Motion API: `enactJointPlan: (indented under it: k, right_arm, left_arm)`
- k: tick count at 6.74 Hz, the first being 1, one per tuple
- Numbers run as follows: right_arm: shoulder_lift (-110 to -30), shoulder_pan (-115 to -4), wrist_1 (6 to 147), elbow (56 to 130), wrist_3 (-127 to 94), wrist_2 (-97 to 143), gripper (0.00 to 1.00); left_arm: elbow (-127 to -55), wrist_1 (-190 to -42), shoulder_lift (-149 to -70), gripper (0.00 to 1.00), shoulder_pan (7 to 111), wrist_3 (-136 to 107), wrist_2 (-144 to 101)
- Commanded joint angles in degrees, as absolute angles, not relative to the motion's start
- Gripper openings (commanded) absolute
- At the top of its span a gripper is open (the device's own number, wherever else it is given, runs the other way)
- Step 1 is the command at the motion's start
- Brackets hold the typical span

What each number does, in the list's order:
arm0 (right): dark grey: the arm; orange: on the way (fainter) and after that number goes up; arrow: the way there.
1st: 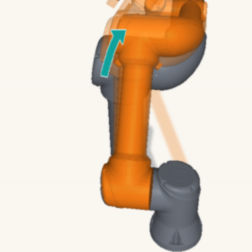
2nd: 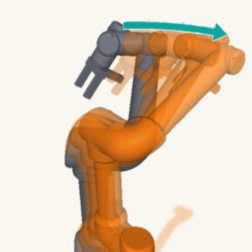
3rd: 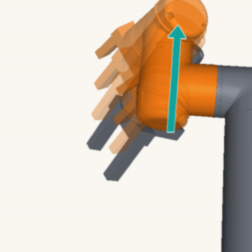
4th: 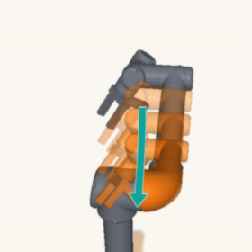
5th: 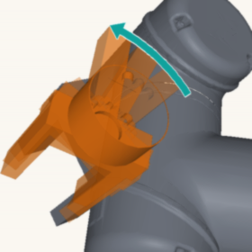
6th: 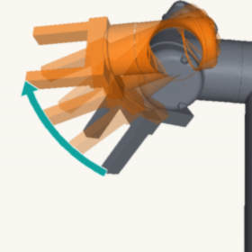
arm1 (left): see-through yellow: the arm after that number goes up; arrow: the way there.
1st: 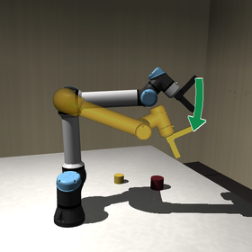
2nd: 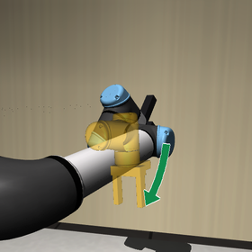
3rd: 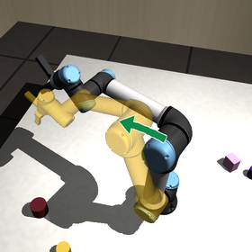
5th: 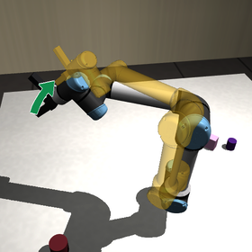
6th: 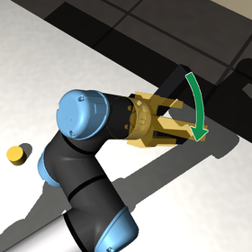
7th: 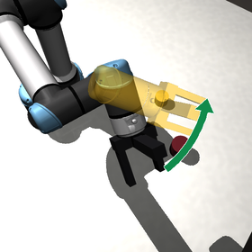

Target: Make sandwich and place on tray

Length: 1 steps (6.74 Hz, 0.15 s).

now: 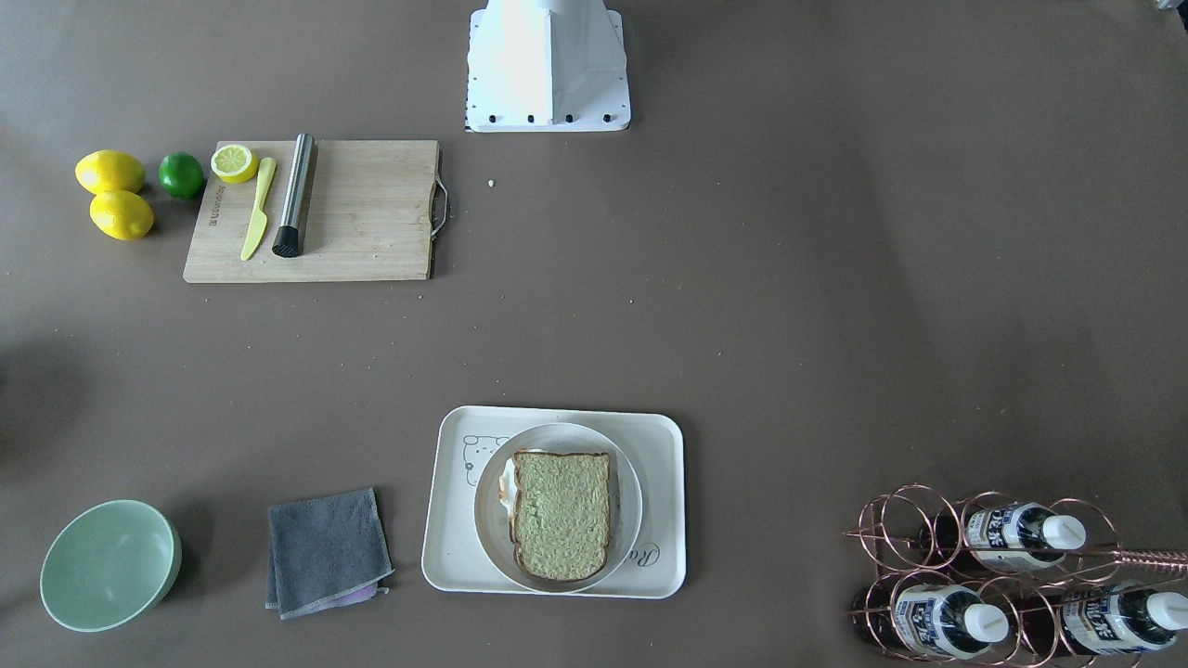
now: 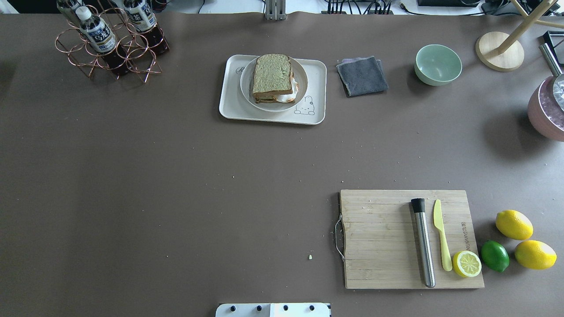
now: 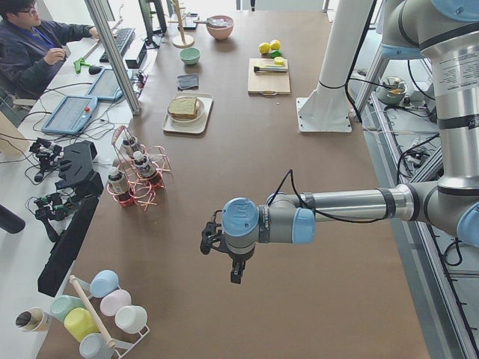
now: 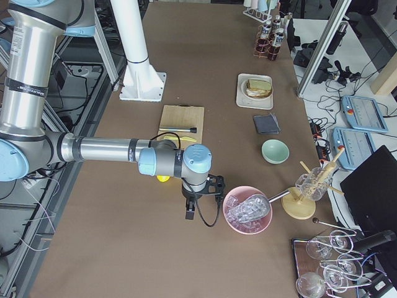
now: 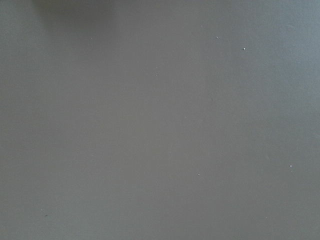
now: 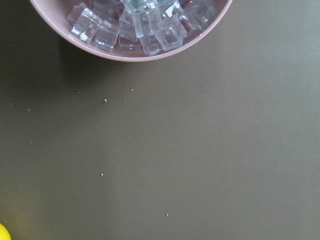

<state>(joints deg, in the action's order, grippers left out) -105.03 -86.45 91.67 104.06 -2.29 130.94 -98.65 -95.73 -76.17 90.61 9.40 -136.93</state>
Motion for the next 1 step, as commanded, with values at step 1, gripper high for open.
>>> enactJointPlan:
  k: [1]
  right_arm:
    - [-105.1, -86.5, 91.7, 104.2, -2.2, 131.6, 1.00]
  left_arm:
    - [-98.8, -95.8, -75.9, 0.97, 90.7, 9.4, -136.9]
